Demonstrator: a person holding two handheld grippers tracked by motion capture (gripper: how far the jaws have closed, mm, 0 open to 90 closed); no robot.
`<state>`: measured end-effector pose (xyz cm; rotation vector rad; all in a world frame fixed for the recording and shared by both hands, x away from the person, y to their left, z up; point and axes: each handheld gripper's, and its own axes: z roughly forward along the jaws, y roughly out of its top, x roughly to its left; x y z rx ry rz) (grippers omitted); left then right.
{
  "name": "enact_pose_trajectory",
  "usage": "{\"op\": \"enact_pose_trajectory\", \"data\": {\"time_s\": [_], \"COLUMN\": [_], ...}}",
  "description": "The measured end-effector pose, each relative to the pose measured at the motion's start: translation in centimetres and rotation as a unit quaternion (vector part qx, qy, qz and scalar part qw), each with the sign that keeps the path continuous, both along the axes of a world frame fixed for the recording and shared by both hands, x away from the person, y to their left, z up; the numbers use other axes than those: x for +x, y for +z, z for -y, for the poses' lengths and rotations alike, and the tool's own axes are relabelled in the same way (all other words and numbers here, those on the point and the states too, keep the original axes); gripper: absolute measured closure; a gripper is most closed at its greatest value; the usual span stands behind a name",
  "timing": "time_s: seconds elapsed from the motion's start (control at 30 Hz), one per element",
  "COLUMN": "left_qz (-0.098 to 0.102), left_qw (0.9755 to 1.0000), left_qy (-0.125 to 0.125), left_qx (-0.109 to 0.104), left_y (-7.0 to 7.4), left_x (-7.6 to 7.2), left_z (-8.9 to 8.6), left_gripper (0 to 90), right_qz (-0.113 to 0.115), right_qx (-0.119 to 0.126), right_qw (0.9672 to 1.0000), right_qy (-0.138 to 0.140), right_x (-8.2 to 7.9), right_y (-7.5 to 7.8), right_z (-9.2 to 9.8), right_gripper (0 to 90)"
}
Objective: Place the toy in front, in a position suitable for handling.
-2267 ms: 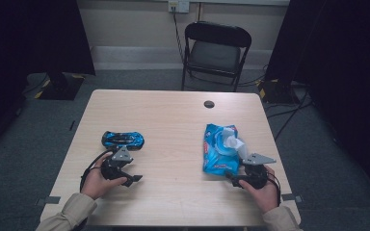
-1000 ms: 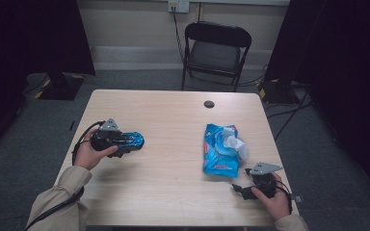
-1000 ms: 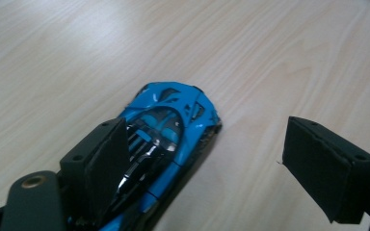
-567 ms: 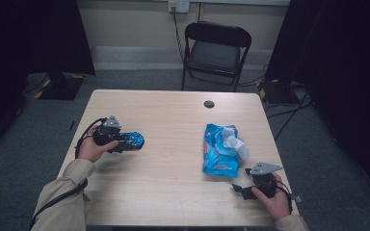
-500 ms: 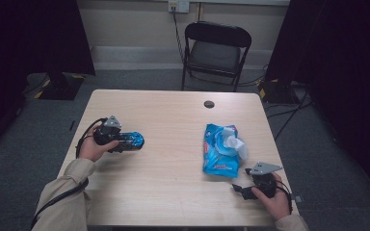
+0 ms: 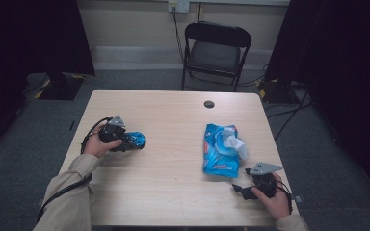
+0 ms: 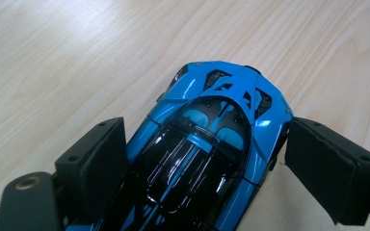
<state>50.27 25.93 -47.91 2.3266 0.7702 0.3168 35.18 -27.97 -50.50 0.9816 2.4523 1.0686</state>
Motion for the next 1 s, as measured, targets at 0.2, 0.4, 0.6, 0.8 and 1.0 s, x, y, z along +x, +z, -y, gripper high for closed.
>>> {"op": "enact_pose_trajectory", "data": {"time_s": [0.2,0.4,0.6,0.8,1.0], "left_qz": [0.008,0.003,0.015,0.009,0.005], "left_qw": [0.9999,0.9998,0.9991,0.9992,0.9995], "left_qy": [-0.011,-0.020,-0.037,-0.033,-0.018], "left_qx": [0.010,0.006,0.016,0.020,0.026], "left_y": [-0.17,-0.19,-0.52,-0.48,0.26], "left_x": [0.05,0.16,-0.09,-0.13,0.04], "left_z": [0.54,0.49,0.65,0.85,0.66], "left_gripper": [11.7,9.2,5.1,2.1,15.5], "right_qz": [0.000,0.000,0.000,0.000,0.000], "right_qx": [0.000,0.000,0.000,0.000,0.000], "right_qw": [1.0000,1.0000,1.0000,1.0000,1.0000], "right_qy": [0.000,0.000,0.000,0.000,0.000], "right_x": [0.00,0.00,0.00,0.00,0.00], "right_y": [0.00,0.00,0.00,0.00,0.00], "right_z": [0.00,0.00,0.01,0.01,0.01], "right_gripper": [14.0,14.0,13.9,13.9,13.9]}}
